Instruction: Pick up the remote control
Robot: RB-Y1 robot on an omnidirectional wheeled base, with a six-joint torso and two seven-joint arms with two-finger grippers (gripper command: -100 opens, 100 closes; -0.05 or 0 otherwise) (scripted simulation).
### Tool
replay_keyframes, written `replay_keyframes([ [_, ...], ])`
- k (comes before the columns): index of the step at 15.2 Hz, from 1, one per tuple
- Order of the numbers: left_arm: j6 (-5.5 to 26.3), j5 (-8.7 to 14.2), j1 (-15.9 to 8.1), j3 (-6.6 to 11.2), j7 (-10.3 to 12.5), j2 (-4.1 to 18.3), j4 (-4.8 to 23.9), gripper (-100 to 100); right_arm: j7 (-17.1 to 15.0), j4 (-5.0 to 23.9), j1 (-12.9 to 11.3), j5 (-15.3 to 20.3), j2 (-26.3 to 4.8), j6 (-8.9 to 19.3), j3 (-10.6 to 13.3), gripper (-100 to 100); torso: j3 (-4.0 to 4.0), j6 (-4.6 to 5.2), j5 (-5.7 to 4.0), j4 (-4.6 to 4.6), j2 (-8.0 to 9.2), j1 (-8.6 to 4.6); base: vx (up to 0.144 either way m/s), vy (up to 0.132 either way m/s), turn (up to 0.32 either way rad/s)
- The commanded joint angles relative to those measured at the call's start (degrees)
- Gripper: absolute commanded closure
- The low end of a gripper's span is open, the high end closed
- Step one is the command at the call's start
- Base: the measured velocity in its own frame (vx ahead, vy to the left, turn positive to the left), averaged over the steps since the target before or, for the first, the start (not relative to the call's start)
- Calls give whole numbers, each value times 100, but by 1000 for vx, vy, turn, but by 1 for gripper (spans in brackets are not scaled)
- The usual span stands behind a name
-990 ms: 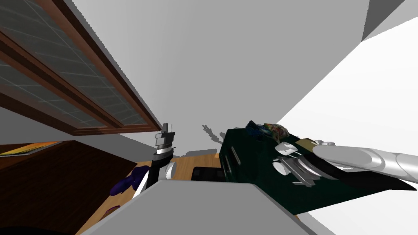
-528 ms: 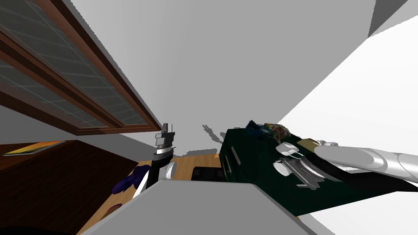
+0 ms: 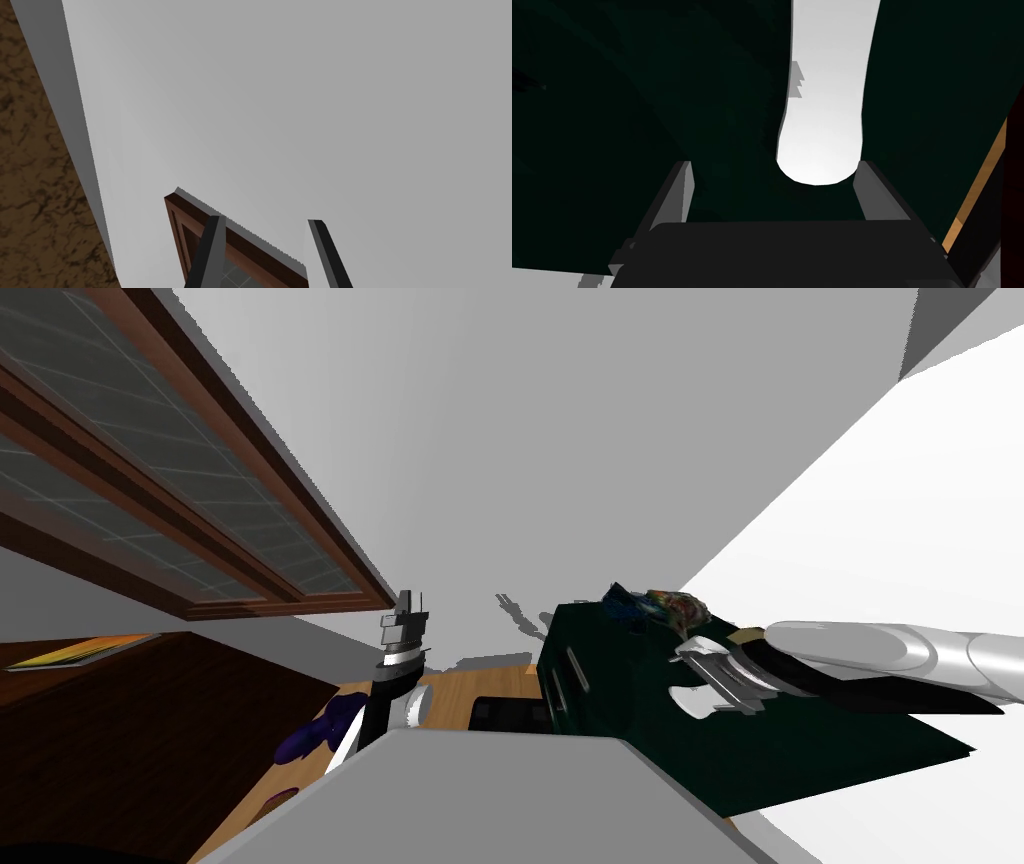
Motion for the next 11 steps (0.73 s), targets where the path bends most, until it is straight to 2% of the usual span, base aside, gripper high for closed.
replay_keyframes([
  [1, 0, 0, 0, 0, 0, 0, 0, 0, -1, -16, -47, -2, -76, 28, -13, -100, 0, 0, 0, 0, 0, 0, -16, -16, 53],
  [10, 0, 0, 0, 0, 0, 0, 0, 0, -1, -16, -47, -2, -76, 28, -13, -100, 1, 2, -2, 0, 1, -2, -2, -2, 5],
  [11, 0, 0, 0, 0, 0, 0, 0, 0, 1, 36, 126, 130, -16, 105, 148, -100, 1, 1, -2, 0, 2, -3, 22, -10, 65],
])
